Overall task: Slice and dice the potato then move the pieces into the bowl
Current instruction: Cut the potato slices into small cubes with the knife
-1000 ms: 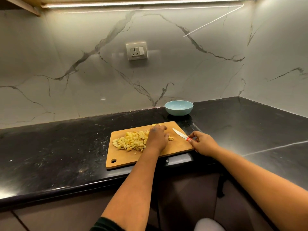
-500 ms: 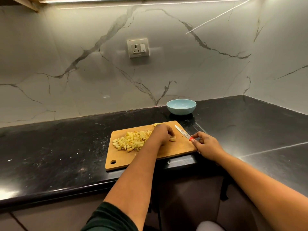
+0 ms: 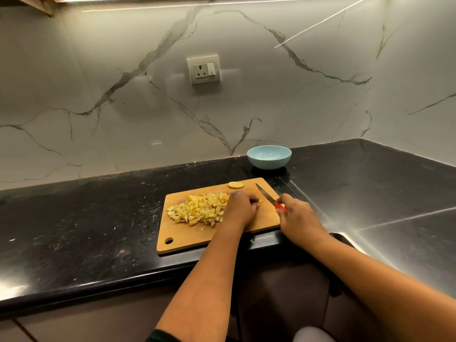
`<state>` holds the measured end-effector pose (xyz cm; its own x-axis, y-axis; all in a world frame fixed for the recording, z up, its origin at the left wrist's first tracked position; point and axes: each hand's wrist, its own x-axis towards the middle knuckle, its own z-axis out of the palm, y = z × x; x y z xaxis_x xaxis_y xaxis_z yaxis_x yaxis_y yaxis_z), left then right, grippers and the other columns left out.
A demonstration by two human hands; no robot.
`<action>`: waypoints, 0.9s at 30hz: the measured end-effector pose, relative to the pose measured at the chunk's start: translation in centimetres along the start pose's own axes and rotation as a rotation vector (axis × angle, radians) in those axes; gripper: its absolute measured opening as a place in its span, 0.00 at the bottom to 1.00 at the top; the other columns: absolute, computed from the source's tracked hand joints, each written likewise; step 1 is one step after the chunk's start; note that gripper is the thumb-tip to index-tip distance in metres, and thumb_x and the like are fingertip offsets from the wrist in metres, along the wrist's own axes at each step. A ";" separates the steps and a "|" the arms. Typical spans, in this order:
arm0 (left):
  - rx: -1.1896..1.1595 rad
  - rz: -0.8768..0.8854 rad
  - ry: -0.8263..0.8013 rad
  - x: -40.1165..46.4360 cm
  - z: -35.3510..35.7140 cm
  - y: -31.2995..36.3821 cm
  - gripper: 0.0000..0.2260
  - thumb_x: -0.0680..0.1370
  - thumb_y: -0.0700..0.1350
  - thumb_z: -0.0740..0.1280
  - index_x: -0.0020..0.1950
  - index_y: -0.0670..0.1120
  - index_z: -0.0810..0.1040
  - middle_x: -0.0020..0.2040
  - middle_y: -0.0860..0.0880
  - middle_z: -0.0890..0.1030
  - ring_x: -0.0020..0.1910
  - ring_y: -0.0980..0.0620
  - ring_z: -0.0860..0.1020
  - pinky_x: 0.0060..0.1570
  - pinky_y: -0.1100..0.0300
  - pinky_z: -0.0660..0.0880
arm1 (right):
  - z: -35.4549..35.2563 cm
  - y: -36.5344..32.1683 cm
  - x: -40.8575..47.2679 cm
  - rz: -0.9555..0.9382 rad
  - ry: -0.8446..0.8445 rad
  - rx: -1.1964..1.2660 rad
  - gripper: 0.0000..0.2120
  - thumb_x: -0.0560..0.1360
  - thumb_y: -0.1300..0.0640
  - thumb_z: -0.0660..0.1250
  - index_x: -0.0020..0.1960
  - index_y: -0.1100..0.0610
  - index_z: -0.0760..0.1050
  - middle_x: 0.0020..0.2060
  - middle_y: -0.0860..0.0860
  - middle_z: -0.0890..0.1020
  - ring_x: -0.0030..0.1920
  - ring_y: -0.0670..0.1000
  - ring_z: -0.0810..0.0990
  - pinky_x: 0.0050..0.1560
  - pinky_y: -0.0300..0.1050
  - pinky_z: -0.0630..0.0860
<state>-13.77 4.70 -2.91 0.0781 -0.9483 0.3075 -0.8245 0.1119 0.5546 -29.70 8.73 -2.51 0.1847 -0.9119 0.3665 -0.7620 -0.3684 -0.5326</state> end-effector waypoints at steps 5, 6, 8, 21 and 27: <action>-0.013 -0.022 0.012 0.2 0.1 0.0 0.07 0.78 0.40 0.68 0.54 0.43 0.84 0.53 0.46 0.84 0.53 0.51 0.79 0.54 0.64 0.71 | 0.2 -1.5 -0.5 0.039 -0.078 -0.031 0.06 0.79 0.60 0.63 0.55 0.58 0.71 0.44 0.55 0.76 0.42 0.53 0.73 0.41 0.44 0.69; -0.011 -0.024 0.013 0.2 0.2 0.0 0.08 0.78 0.39 0.67 0.54 0.43 0.84 0.54 0.46 0.84 0.53 0.51 0.79 0.54 0.65 0.70 | 0.2 -1.7 -0.5 0.052 -0.088 -0.035 0.05 0.79 0.60 0.62 0.54 0.58 0.71 0.43 0.55 0.76 0.41 0.53 0.73 0.40 0.45 0.70; -0.021 -0.030 0.021 0.4 0.3 -0.1 0.08 0.78 0.39 0.67 0.54 0.43 0.84 0.54 0.46 0.84 0.54 0.51 0.80 0.55 0.64 0.71 | 0.2 -1.8 -0.5 0.079 -0.107 -0.041 0.03 0.79 0.60 0.62 0.53 0.58 0.71 0.44 0.55 0.76 0.41 0.53 0.74 0.39 0.45 0.72; 0.024 -0.050 0.003 1.0 0.9 -0.4 0.08 0.78 0.42 0.69 0.55 0.44 0.84 0.53 0.46 0.84 0.53 0.50 0.80 0.57 0.58 0.75 | 0.3 -3.7 0.4 0.083 -0.228 -0.228 0.07 0.77 0.65 0.59 0.46 0.55 0.64 0.39 0.52 0.69 0.37 0.52 0.70 0.37 0.46 0.70; 0.001 -0.019 0.033 0.3 0.7 -0.4 0.07 0.79 0.41 0.68 0.55 0.44 0.83 0.52 0.46 0.84 0.50 0.52 0.80 0.52 0.62 0.74 | -3.9 -5.4 1.3 0.072 -0.354 -0.432 0.13 0.73 0.66 0.68 0.56 0.57 0.75 0.46 0.52 0.75 0.44 0.51 0.77 0.49 0.45 0.80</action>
<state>-13.86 4.17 -3.56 0.1122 -0.9399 0.3226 -0.8235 0.0937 0.5595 -27.74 10.22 3.80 0.2626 -0.9646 0.0226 -0.9518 -0.2628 -0.1584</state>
